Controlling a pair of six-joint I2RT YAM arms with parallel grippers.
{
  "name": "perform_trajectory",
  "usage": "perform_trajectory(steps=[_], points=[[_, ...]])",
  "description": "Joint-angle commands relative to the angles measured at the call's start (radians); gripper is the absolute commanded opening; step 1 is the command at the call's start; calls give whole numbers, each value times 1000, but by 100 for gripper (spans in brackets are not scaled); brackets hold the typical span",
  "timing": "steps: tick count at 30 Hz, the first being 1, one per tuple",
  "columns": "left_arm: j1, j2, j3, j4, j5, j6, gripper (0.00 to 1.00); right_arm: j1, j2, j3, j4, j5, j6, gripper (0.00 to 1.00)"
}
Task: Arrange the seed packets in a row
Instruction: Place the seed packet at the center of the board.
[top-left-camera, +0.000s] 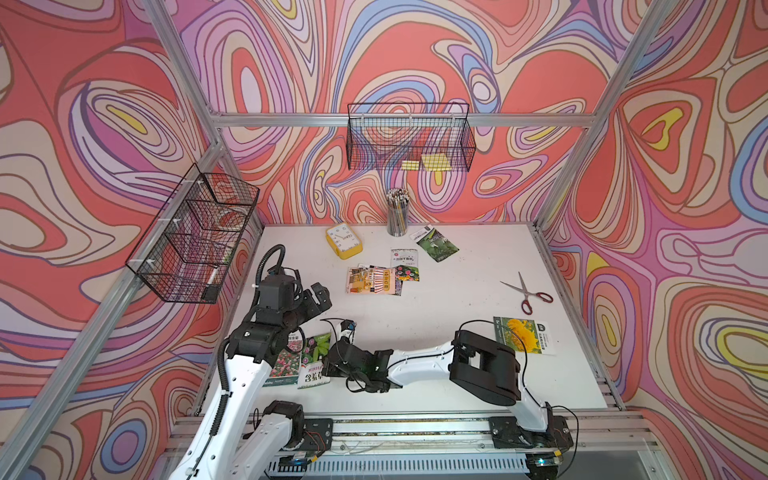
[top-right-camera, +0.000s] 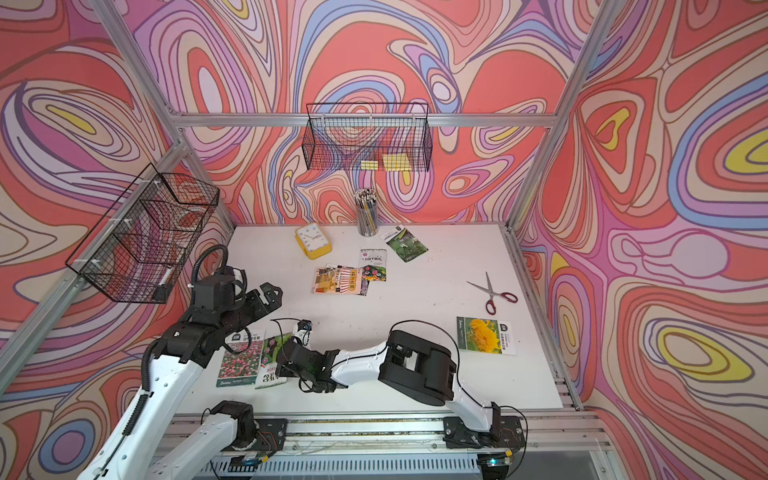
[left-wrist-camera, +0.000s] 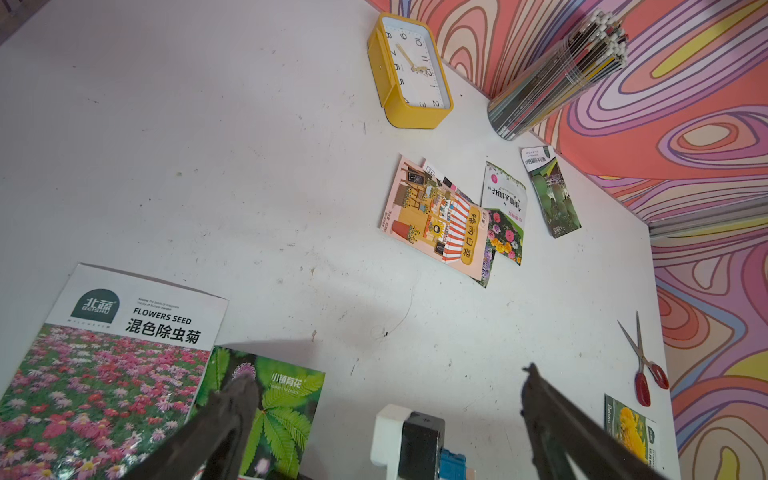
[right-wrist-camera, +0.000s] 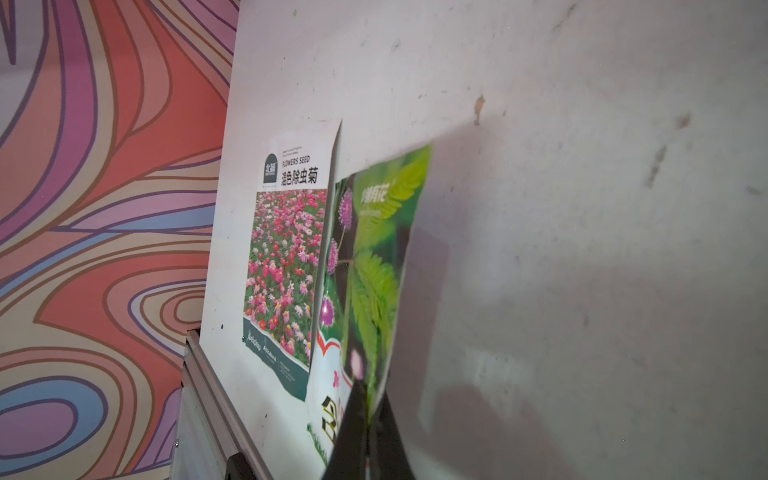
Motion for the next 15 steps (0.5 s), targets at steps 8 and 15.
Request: perform_trajectory(steps=[8,15], points=[[-8,-27,-21,-36,7,11,99,-20,32,28,-55,-30,-3,0],[-8,-26,-22,-36,10,8,99,-30,40,37,-48,-21,-6,0]])
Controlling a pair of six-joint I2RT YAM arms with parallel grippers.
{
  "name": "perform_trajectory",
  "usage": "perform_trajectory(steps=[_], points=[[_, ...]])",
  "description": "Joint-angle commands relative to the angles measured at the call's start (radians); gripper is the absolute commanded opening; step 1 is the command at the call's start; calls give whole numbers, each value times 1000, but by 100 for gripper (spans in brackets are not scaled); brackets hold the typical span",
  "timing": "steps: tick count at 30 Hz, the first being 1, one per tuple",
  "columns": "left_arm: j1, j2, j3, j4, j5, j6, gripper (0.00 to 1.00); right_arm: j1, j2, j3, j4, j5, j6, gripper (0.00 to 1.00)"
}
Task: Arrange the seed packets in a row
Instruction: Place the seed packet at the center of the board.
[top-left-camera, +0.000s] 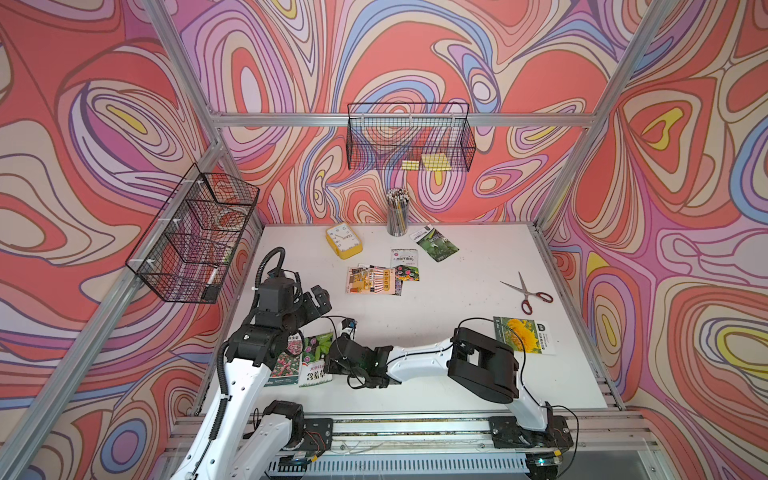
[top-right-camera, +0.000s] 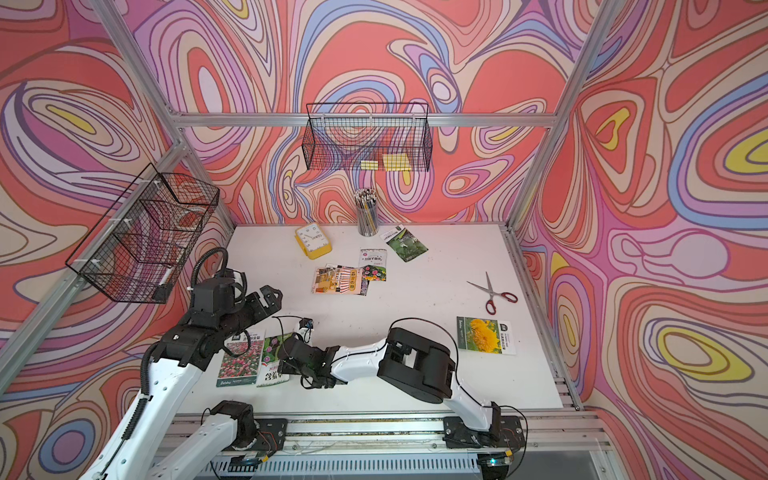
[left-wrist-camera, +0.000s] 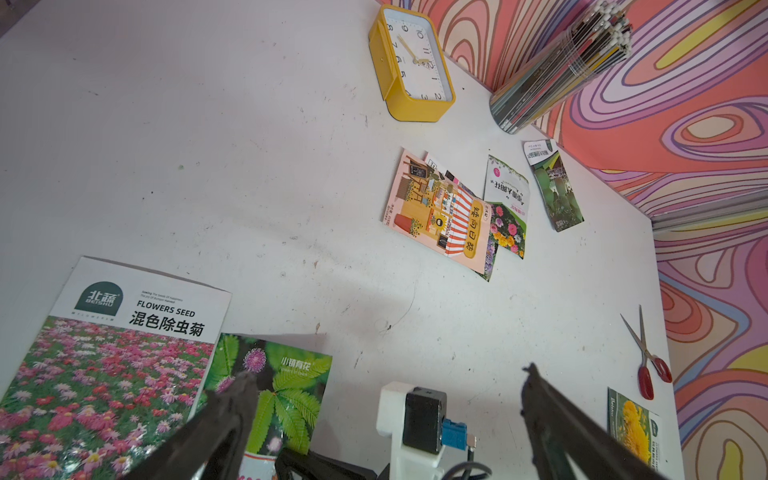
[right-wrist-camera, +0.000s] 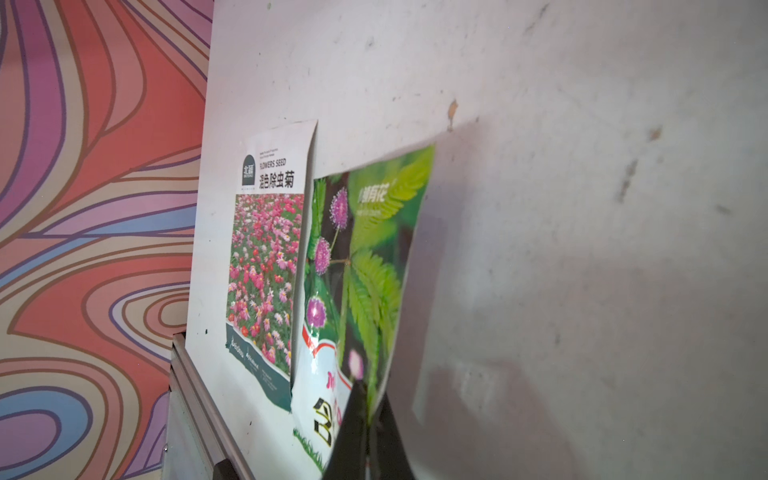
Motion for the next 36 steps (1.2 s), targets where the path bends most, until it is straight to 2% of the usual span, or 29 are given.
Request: perform_trajectory(steps=[1,4,7,10,14,17,21,25,27,30,36], points=[[-8,-6,-5,-31,6,4,99,-7,30,24,-22,2,-5,0],[-8,-9,-9,-32,8,4,99,-7,37,38,-29,-4,-11,0],[-8,-11,-10,-33,8,3,99,-7,36,37,-34,-9,-11,17],[-7,-9,-12,-31,11,3,99,-6,30,43,-47,-12,-17,28],[-8,-4,-15,-28,12,5,99,-6,8,26,-73,0,-8,55],[-8,3,-18,-18,13,12,99,-6,-22,4,-104,10,-3,69],[-8,40,-23,19,28,25,99,-5,-104,-62,-143,62,-36,78],[-8,144,-8,93,51,47,99,-23,-242,-150,-168,154,-125,90],[-8,217,2,142,67,47,99,-55,-296,-164,-201,175,-175,94],[-8,346,24,230,95,27,99,-164,-359,-185,-228,140,-249,95],[-9,601,28,499,110,-75,99,-460,-355,-175,-230,-45,-345,96]])
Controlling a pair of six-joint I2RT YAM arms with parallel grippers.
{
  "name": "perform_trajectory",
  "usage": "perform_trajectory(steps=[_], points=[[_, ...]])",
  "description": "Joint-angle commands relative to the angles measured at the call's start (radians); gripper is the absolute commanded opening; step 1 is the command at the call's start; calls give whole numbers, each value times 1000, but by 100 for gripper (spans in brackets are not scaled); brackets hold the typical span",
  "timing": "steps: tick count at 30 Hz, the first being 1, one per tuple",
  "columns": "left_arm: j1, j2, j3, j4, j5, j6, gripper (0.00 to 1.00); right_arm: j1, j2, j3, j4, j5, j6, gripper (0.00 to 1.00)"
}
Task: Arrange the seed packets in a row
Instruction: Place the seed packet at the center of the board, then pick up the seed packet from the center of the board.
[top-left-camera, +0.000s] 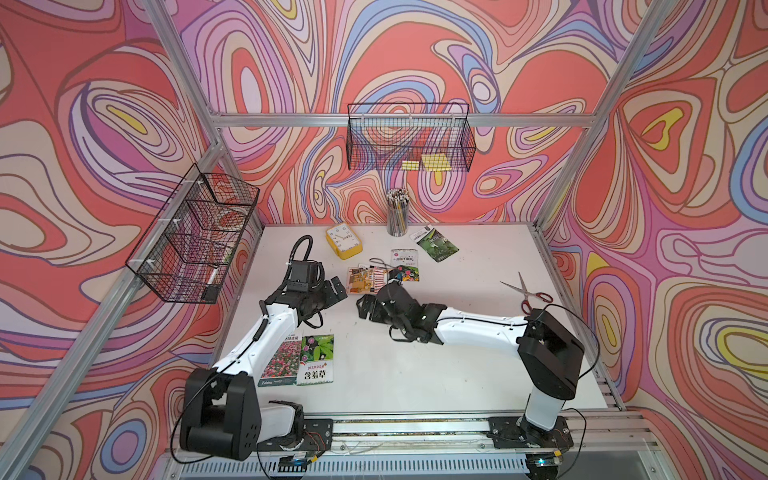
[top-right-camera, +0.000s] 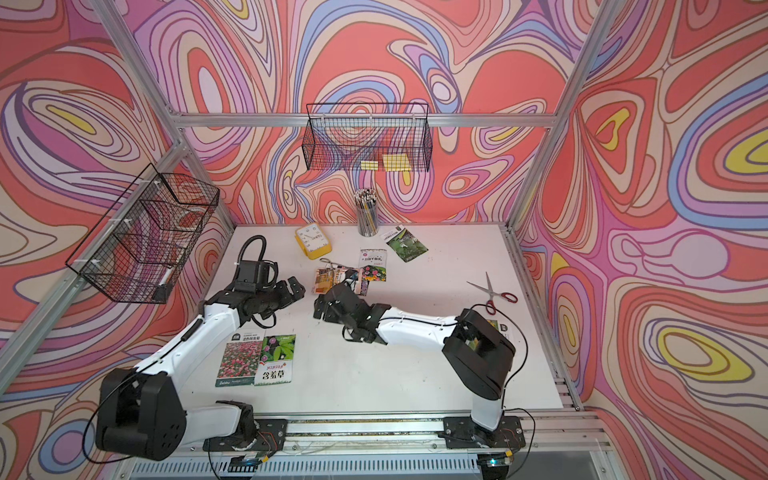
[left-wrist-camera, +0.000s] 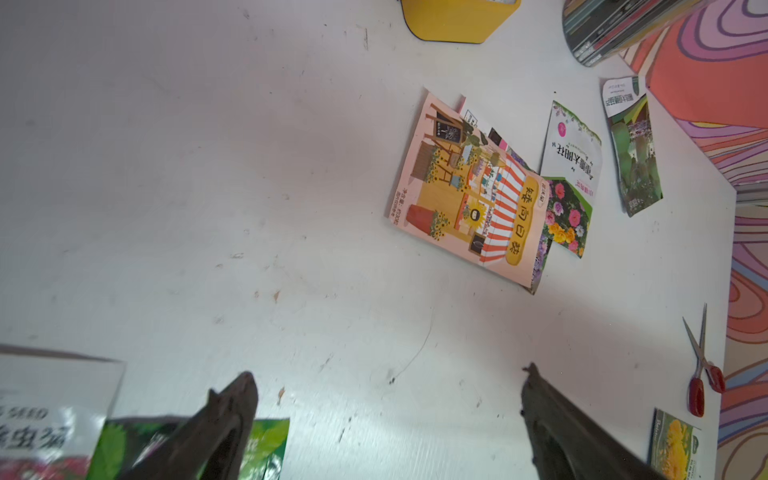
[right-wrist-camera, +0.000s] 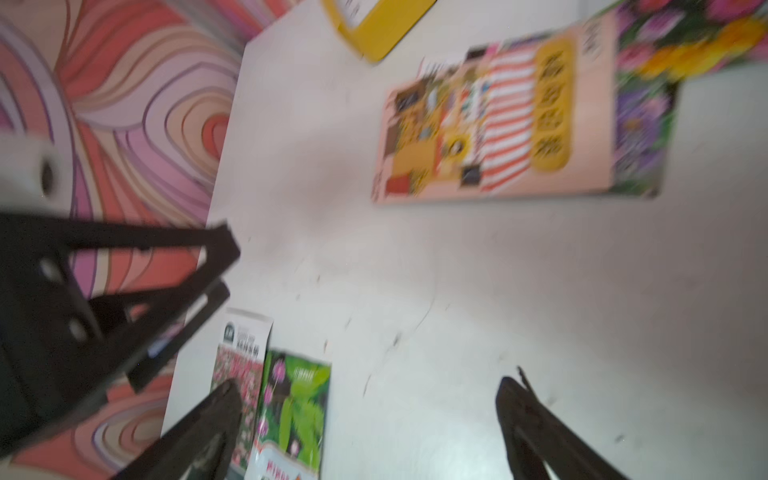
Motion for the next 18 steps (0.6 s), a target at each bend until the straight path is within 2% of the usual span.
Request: perform_trajectory(steps=[1,6,9,13,18], points=[[-5,120,35,211,8,-54,99,-125,42,17,-52,-98,-110,96],[-4,336,181,233,-18,8,99,-260,182,172,-78,-243,-182,96],[-4,429,240,262,8,21,99,-310,263,259,-85,-312,-199,95],[1,536,303,275,42,23,99,-339,374,381,-110,-379,-188,94],[2,622,349,284,96,19,99,-352,454,427,-88,-427,-140,93]])
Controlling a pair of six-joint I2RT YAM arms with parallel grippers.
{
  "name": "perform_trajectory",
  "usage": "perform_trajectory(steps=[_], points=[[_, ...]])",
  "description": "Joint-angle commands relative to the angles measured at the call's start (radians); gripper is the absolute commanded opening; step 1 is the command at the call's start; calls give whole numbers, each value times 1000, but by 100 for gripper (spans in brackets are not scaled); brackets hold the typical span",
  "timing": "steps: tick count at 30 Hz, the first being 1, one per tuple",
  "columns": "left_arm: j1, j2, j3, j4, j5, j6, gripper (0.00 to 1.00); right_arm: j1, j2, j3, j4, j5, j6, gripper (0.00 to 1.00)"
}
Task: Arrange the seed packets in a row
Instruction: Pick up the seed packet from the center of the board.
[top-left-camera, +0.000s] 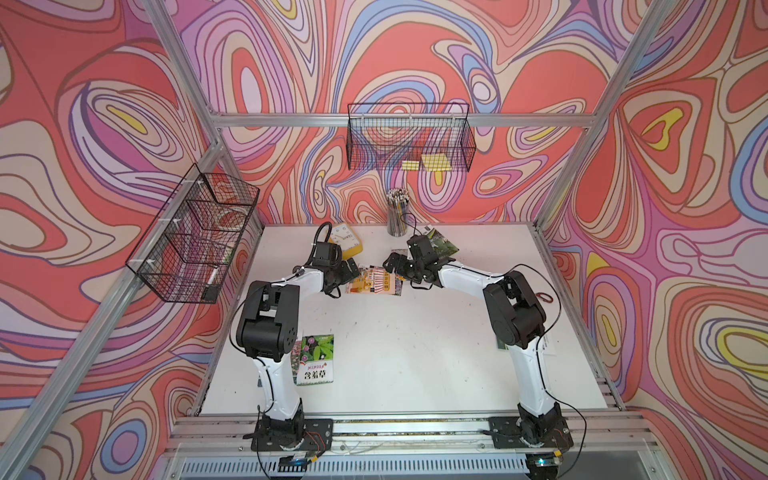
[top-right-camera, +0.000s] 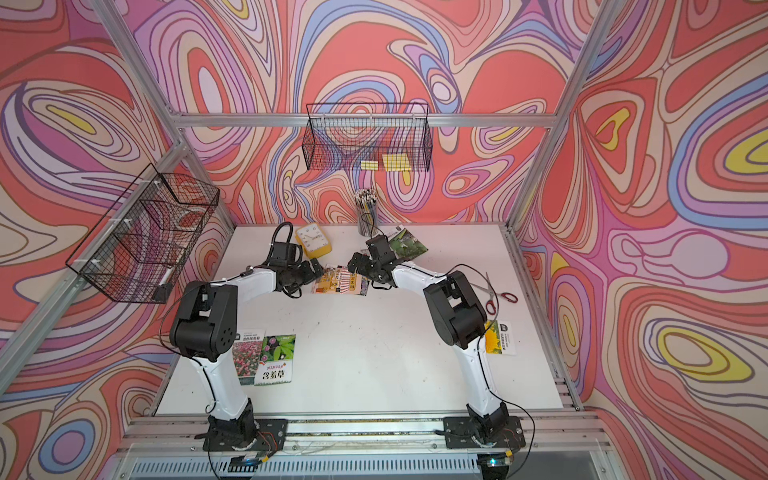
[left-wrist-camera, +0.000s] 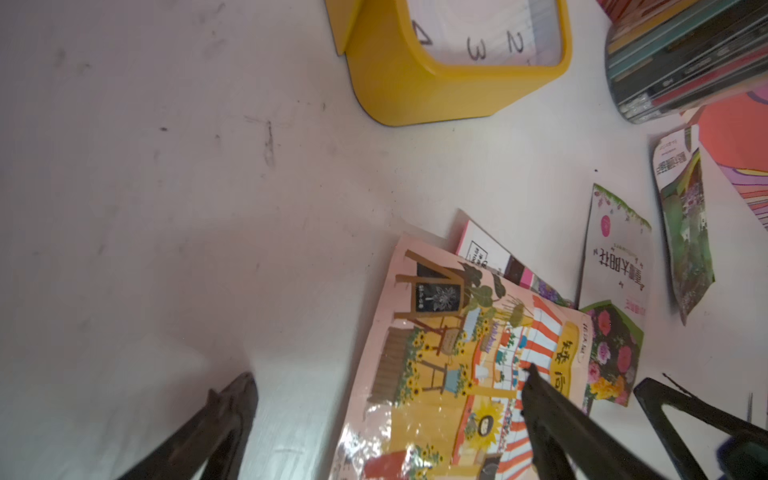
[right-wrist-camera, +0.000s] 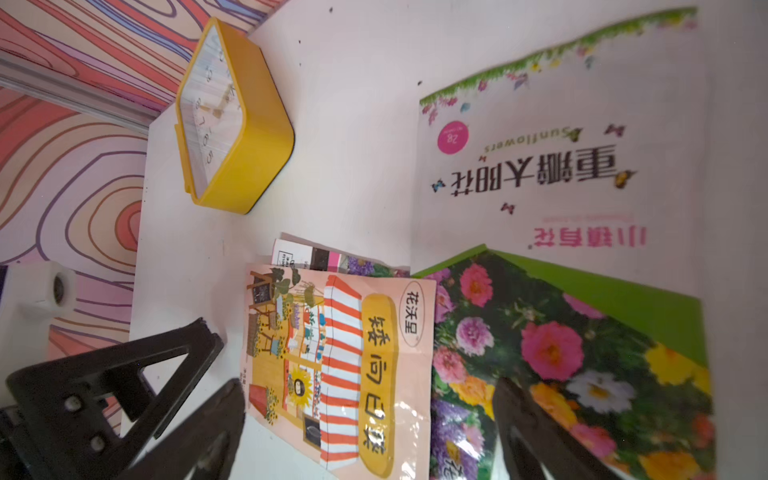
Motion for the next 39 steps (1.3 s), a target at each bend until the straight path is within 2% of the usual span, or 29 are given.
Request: perform_trajectory(steps=[1,5,9,14,17,20,22,24,30,34,39], points=[[4,51,27,5,55,3,99,-2,49,21,5,-76,33,93],[3,64,5,34,130,-14,98,-4,76,-5,55,-118,72,91],[-7,53,-43,80,224,-50,94,-9,85,-48,127,-170,122,85],[-36,15,-91,109,268,-72,80,-21,72,-92,197,-194,149,75],[-40,-14,-108,111,281,-79,69,-39,45,-133,232,-186,162,64],[-40,-35,-113,102,286,-82,62,-65,14,-190,298,-200,188,38],[-40,-43,-114,104,297,-89,53,-86,5,-228,366,-235,215,31],[-40,-42,-117,124,331,-108,38,-105,9,-249,411,-280,231,28],[-46,-53,-152,200,390,-164,0,-136,-18,-304,449,-311,227,38],[-63,-76,-174,224,378,-182,0,-159,-46,-345,475,-325,238,45],[-96,-178,-267,347,277,-249,0,-179,-173,-455,484,-281,178,64]])
